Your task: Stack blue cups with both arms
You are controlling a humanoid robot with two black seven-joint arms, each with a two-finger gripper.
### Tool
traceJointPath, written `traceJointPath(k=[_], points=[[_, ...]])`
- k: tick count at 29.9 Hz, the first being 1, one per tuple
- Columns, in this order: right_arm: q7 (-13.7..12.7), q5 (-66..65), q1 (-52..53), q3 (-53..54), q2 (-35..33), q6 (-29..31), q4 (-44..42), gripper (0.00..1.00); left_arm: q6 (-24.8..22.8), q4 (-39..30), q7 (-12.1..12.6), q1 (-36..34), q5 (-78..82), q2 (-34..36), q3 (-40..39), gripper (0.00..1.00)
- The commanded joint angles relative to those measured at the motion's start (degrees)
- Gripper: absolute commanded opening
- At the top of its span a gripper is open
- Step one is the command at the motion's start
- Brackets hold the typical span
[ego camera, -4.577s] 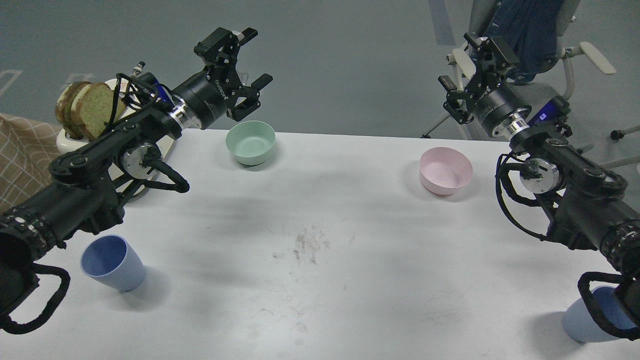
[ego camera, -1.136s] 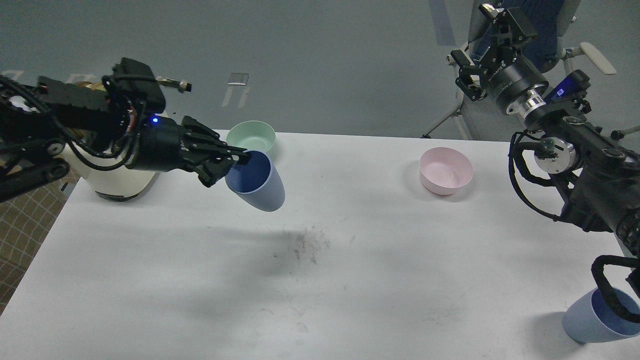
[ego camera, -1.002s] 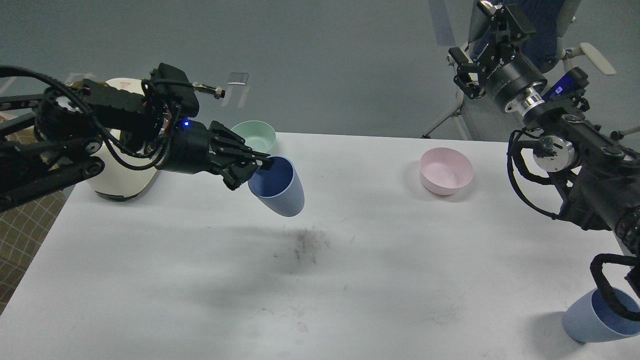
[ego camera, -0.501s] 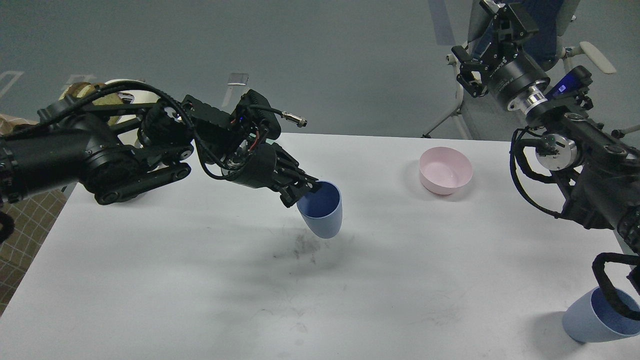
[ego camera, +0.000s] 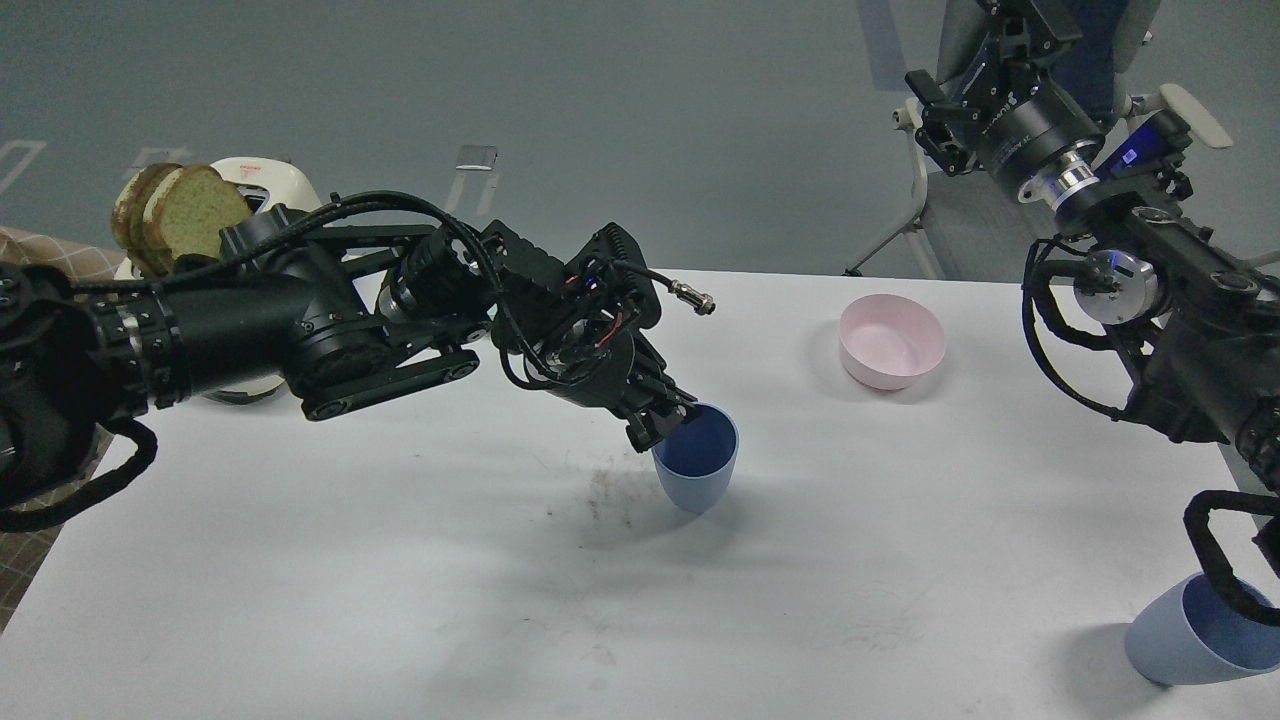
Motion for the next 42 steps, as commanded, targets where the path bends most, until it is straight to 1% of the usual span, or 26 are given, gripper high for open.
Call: traceJointPath(k=[1,2,3,5,6,7,9,11,12,16,19,21,22,23,25,27,28,29,31,32,33,35,37,39,41,42], points=[[0.0,0.0,0.13,-0.51,-0.02,0.0,0.0,1.0,-0.05,0.13,0.0,0.43,0.35,-0.53,0.0,0.0],[0.0,0.09,0.04,-0.51,-0.02,0.0,0.0,1.0,-0.05,0.13,0.0,0.43,0.35,-0.53,0.0,0.06],[0.0,0.0,-0.05,-0.51,-0.02,0.0,0.0,1.0,-0.05,0.13,0.0,0.26,0.27,-0.53,0.0,0.24],[0.0,0.09,-0.14,-0.51,-0.02,0.0,0.0,1.0,-0.05,0.13,0.0,0.17,0.27,-0.53,0.0,0.46],[0.0,0.09,-0.14,-0.51,0.07,0.0,0.0,1.0,-0.05,0.13,0.0,0.0,0.27,-0.53,-0.09,0.62],[0.0,0.09,-0.22,-0.51,0.07,0.0,0.0,1.0,-0.05,0.04,0.0,-0.09,0.18,-0.19,-0.09,0.71],[0.0,0.09,-0.22,-0.6,0.16,0.0,0.09,1.0,-0.14,-0.22,0.0,-0.44,0.0,0.08,-0.18,0.79],[0.0,0.09,-0.22,-0.51,0.16,0.0,0.09,1.0,-0.14,-0.31,0.0,-0.97,-0.35,0.34,-0.18,0.85],[0.0,0.09,-0.14,-0.6,0.07,0.0,0.18,1.0,-0.57,-0.57,0.0,-1.76,-0.96,0.78,-0.7,0.89],[0.0,0.0,0.48,-0.6,-2.21,0.0,1.05,1.0,-1.37,-0.75,0.0,-6.24,-9.64,3.94,-2.02,0.91],[0.0,-0.18,2.32,-1.04,-7.56,0.0,3.77,1.0,-1.37,-0.14,0.0,-9.05,-22.02,6.84,-5.0,0.91],[0.0,-1.57,3.99,-4.71,-15.27,0.0,10.07,1.0,-1.46,0.83,0.0,-9.67,-35.96,10.61,-8.25,0.91],[0.0,-2.1,4.43,-6.12,-17.84,0.0,12.02,1.0,-1.54,1.35,0.0,-9.67,-39.6,11.67,-9.05,0.91],[0.0,-3.85,5.48,-8.83,-22.47,0.0,16.22,1.0,-1.72,2.32,0.0,-9.41,-46.07,13.68,-10.27,0.91],[0.0,-5.53,6.45,-11.14,-27.07,0.0,20.37,1.0,-1.81,3.29,0.0,-9.06,-52.09,15.1,-10.9,0.91],[0.0,-9.91,6.89,-13.42,-35.92,0.0,27.83,1.0,-1.63,5.22,0.0,-7.05,-63.31,16.68,-11.07,0.91],[0.0,-11.5,6.89,-13.6,-38.23,0.0,29.86,1.0,-1.63,5.66,0.0,-6.08,-65.98,17.04,-11.16,0.91],[0.0,-15.78,6.55,-13.78,-42.69,0.0,33.63,1.0,-1.81,6.54,0.0,-4.42,-70.88,17.57,-11.42,0.91],[0.0,-21.33,6.19,-13.78,-47.37,0.0,37.51,1.0,-1.72,7.77,0.0,-3.26,-74.86,17.75,-11.51,0.91],[0.0,-27.97,6.02,-13.87,-52.0,0.0,41.27,1.0,-1.89,8.99,0.0,-2.48,-78.1,17.66,-11.51,0.91],[0.0,-31.34,5.84,-13.87,-54.4,0.0,43.31,1.0,-1.9,9.44,0.0,-2.12,-79.44,17.57,-11.51,0.91],[0.0,-43.8,4.44,-14.22,-64.39,0.0,51.2,1.0,-1.81,9.88,0.0,-0.63,-81.9,17.22,-11.6,0.91],[0.0,-50.67,3.56,-15.18,-70.12,0.0,56.22,1.0,-1.63,9.88,0.0,-0.18,-81.91,16.69,-11.86,0.91],[0.0,-53.43,3.29,-16.59,-73.13,0.0,58.7,1.0,-1.46,9.88,0.0,0.08,-81.91,16.34,-11.87,0.91],[0.0,-55.89,3.12,-21.14,-77.61,0.0,62.04,1.0,-1.37,9.8,0.0,1.39,-81.65,14.94,-12.04,0.91],[0.0,-56.07,3.12,-22.73,-78.41,0.0,62.66,1.0,-1.28,9.88,0.0,1.57,-81.56,14.59,-12.04,0.91]])
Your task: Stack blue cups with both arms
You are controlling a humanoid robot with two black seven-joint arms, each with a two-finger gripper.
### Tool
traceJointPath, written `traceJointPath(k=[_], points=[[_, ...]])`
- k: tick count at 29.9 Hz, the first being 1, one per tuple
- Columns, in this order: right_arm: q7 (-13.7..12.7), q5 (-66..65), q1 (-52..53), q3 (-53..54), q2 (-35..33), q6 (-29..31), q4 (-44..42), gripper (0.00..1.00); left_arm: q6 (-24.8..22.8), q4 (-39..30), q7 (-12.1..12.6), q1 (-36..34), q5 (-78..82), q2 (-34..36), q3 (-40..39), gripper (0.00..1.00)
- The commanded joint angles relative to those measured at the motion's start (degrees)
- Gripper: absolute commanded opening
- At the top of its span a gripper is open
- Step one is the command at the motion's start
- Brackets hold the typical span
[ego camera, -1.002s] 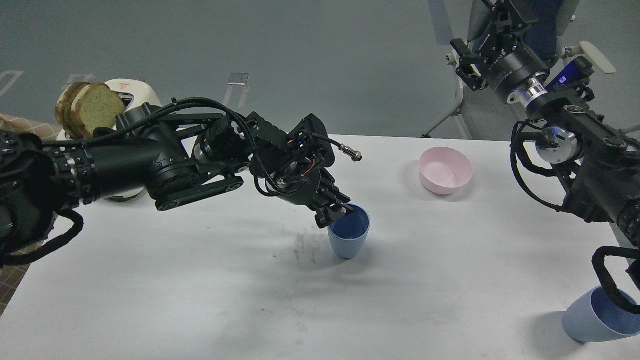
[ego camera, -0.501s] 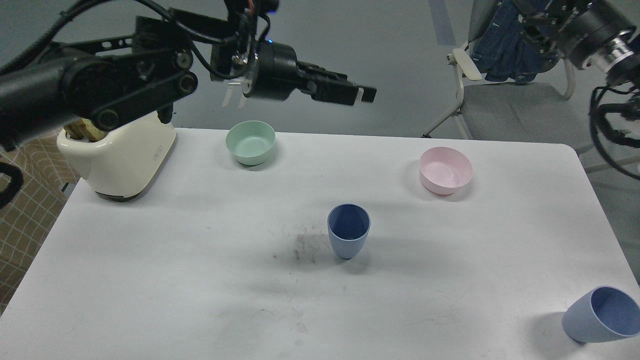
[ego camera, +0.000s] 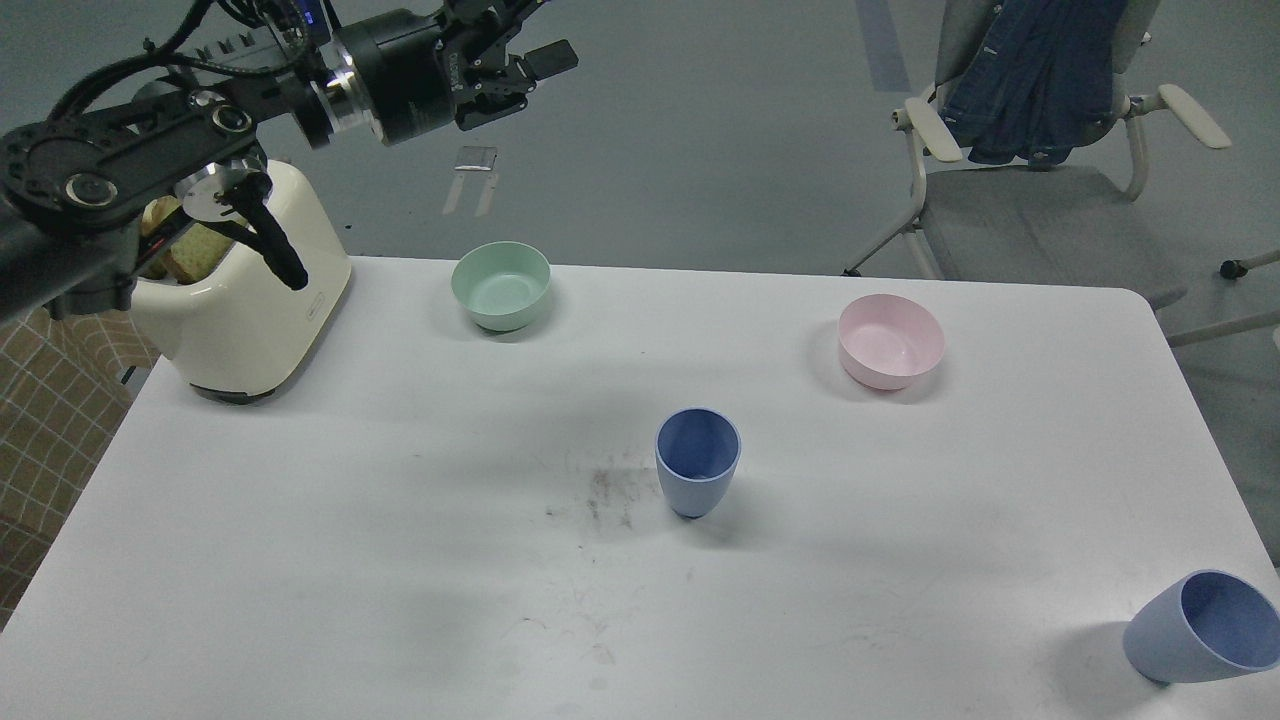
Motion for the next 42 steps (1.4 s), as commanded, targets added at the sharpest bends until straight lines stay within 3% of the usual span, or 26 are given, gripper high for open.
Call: traceJointPath(k=[1,7,13,20,37,42], points=[[0.0,-3.02,-0.16,-8.34,-5.76,0.01,4.9,1.0,0.21,0.03,-0.01,1.14,0.27,-1.71,-0.07,0.91],[0.0,-7.58,-0.25,-22.14,-7.79,0.01,7.9,0.99,0.3,0.03,-0.01,1.32,0.44,-2.5,-0.07,0.91],[0.0,-11.1,-0.34,-30.43,-6.92,-5.84,9.57,0.99,0.12,-0.05,-0.01,1.32,0.7,-2.5,0.02,0.91],[0.0,-14.63,-0.43,-32.37,-5.25,-7.51,9.31,0.97,0.12,-0.14,-0.01,1.32,0.71,-2.94,0.02,0.91],[0.0,-14.28,-2.88,-32.55,3.37,-8.39,4.39,0.77,0.04,-0.14,-0.01,1.85,0.71,-2.68,-0.07,0.91],[0.0,-14.45,-4.29,-32.55,4.42,-8.39,4.12,0.63,0.04,-0.14,-0.01,2.29,0.79,-2.59,-0.07,0.91]])
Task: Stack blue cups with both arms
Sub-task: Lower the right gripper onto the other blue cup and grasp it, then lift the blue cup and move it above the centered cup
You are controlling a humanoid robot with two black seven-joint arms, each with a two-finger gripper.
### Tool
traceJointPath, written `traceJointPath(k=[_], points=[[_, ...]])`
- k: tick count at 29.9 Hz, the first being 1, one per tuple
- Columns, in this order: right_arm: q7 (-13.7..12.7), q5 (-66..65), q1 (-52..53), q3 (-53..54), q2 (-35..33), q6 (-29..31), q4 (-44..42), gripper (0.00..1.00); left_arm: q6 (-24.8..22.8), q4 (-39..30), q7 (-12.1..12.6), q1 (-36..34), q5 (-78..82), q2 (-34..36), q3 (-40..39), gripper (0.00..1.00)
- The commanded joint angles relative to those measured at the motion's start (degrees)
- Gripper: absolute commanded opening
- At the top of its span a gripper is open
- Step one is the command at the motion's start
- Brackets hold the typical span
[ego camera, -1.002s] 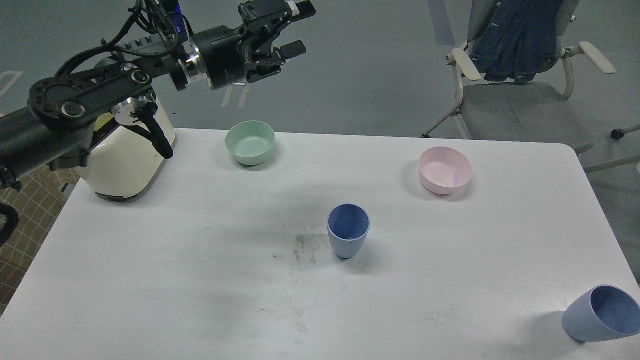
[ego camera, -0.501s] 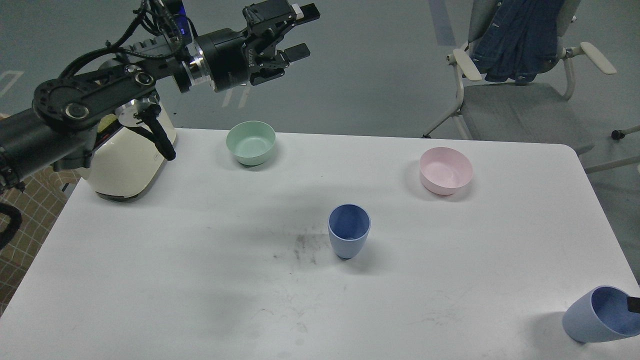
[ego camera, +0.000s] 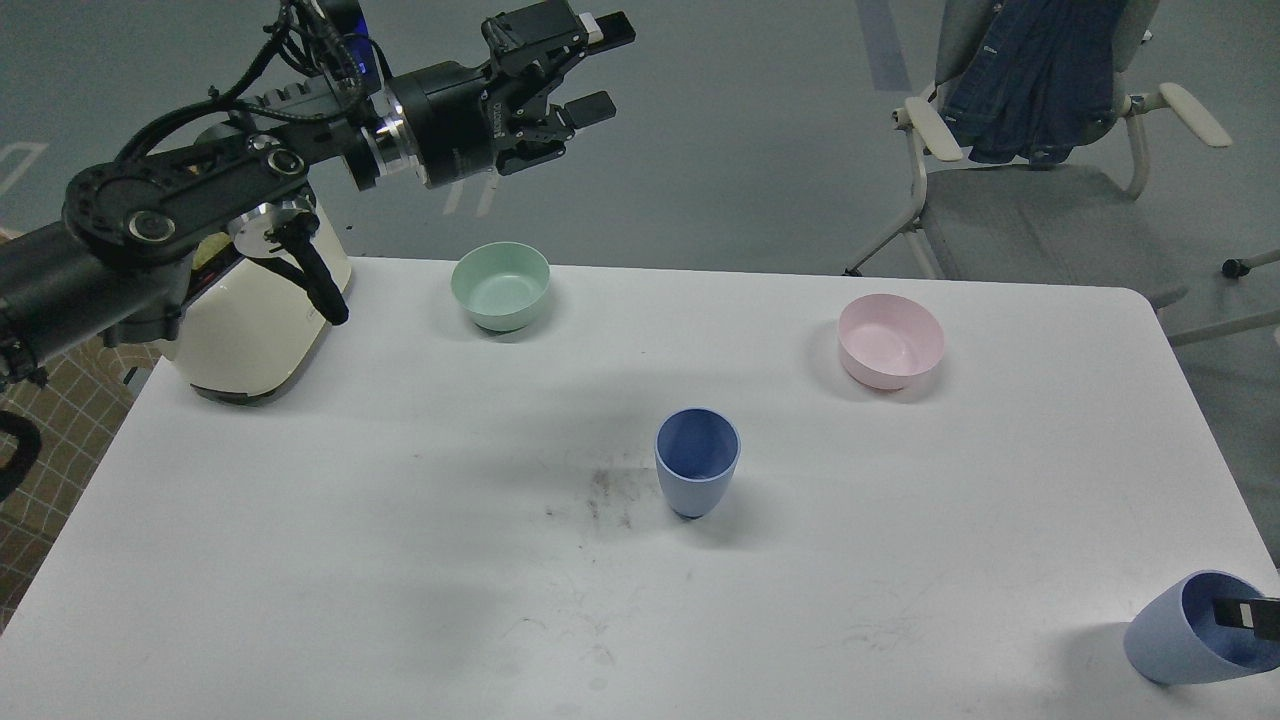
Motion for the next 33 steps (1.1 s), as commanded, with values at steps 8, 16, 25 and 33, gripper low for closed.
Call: traceJointPath(k=[8,16,25,33], points=[[0.0,-0.13,-1.3,0.09,1.09,0.0,-0.14,0.04,0.0,0.0,0.0,0.25,0.08,-0.09,0.0,0.91],[0.0,0.22,-1.21,1.23,0.91,-0.88,0.39,0.0,0.0,0.0,0.0,0.86,0.08,-0.09,0.0,0.91],[0.0,-1.87,4.82,12.65,1.87,2.8,2.24,0.0,0.0,0.0,0.0,0.86,0.08,0.09,-0.09,0.91],[-0.75,-3.73,19.69,12.13,17.33,7.56,-7.25,0.0,0.0,0.0,0.0,0.86,0.08,0.09,0.0,0.91]])
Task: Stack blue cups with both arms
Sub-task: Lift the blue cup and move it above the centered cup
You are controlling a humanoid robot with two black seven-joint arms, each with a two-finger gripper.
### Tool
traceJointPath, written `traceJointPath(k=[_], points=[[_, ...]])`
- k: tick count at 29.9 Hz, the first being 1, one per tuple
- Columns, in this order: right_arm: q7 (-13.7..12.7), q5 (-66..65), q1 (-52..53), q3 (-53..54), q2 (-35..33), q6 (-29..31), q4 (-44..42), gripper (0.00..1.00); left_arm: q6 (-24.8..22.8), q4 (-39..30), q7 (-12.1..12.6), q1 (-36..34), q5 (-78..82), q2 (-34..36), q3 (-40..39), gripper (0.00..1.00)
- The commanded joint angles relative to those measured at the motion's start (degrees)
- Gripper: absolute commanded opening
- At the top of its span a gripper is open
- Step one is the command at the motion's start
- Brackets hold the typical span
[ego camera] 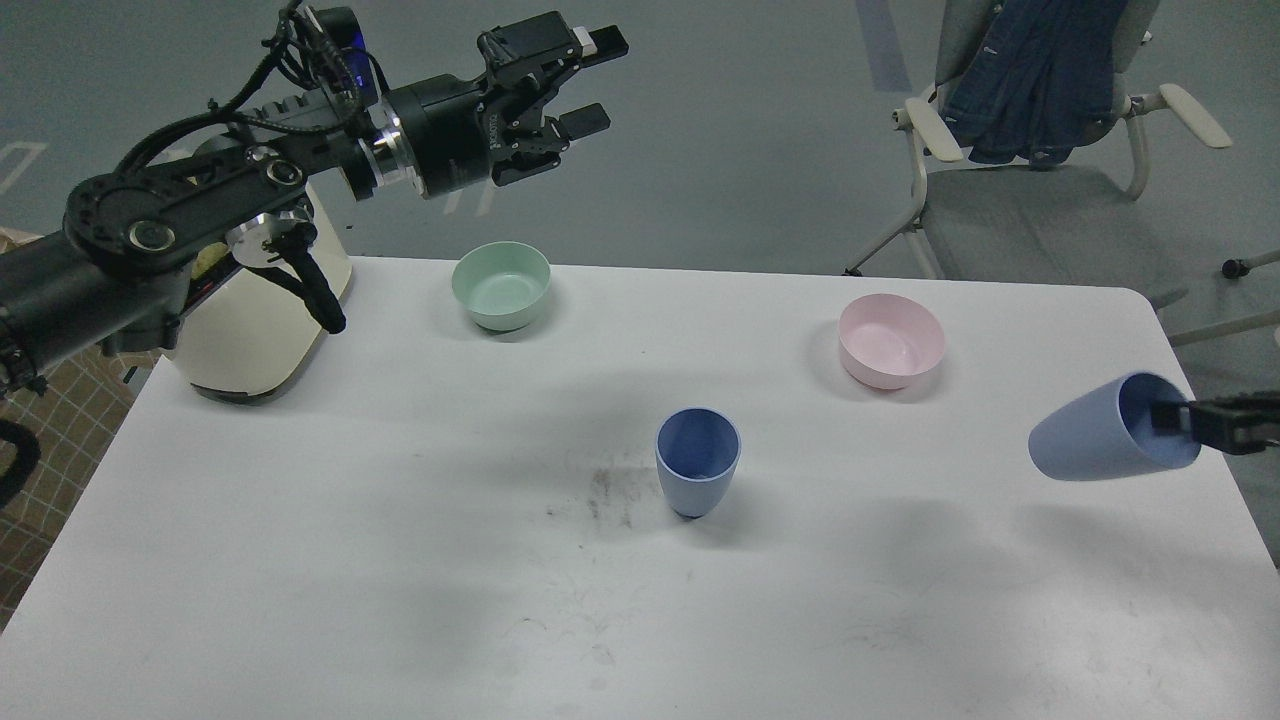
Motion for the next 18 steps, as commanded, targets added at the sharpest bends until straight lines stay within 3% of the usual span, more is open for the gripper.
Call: traceJointPath(k=[1,4,11,18], points=[[-0.04,-0.21,6.28,-0.51,8.93,1.83,-5.22,0.0,0.03,0.0,0.0,-0.09,0.0,-0.03,0.02,0.91],[-0.04,0.49,11.04,-3.14,15.18,1.83,-6.12,0.0,0.03,0.0,0.0,-0.09,0.0,-0.03,0.02,0.91],[0.05,7.16,25.72,-21.16,33.37,1.83,-6.03,0.0,0.03,0.0,0.0,-0.09,0.0,-0.03,0.02,0.91],[0.05,9.1,27.57,-21.7,45.24,1.83,-8.57,0.0,-0.06,0.01,0.0,-0.27,0.0,0.06,0.02,0.91]])
